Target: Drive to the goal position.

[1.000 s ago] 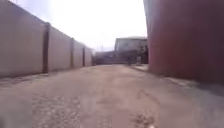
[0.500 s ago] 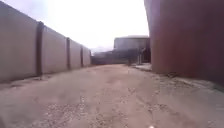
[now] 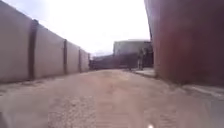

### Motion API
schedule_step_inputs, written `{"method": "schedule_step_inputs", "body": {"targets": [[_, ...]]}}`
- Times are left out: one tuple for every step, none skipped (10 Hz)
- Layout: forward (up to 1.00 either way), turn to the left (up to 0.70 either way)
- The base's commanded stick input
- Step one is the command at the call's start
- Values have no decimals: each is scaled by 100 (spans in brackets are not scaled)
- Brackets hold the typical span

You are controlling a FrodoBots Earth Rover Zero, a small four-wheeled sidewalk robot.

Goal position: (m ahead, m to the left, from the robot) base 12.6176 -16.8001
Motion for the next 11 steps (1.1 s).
{"method": "schedule_step_inputs", "body": {"targets": [[100, 0], [100, 0], [100, 0], [100, 0], [100, 0], [100, -10], [100, 0], [100, 0], [100, 0], [100, 0], [100, 0]]}}
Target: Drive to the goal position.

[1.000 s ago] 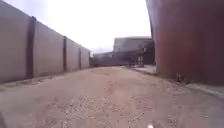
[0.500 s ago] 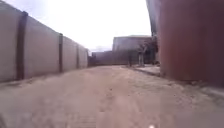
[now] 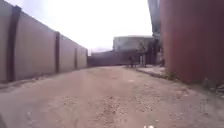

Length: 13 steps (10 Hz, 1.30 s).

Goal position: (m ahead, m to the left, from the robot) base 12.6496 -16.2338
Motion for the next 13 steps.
{"method": "schedule_step_inputs", "body": {"targets": [[100, 0], [100, -19], [100, -15], [100, 0], [100, 0], [100, 0], [100, 0], [100, 0], [100, 0], [100, 0], [100, -4], [100, -23], [100, -10]]}}
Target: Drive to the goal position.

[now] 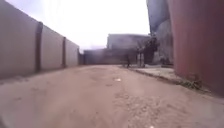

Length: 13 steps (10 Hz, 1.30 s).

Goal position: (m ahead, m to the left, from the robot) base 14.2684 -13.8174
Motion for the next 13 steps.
{"method": "schedule_step_inputs", "body": {"targets": [[100, 0], [100, 0], [100, 0], [100, 0], [100, 0], [100, 0], [100, -13], [100, -27], [100, -27], [100, -11], [100, 0], [100, 0], [100, 0]]}}
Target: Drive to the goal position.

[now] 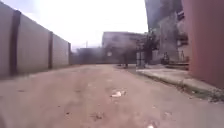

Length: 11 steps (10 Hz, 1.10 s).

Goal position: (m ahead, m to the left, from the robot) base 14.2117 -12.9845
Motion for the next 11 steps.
{"method": "schedule_step_inputs", "body": {"targets": [[100, 0], [100, 0], [100, 0], [100, 0], [100, 0], [100, 0], [100, 0], [100, 0], [100, 0], [100, 0], [100, 0]]}}
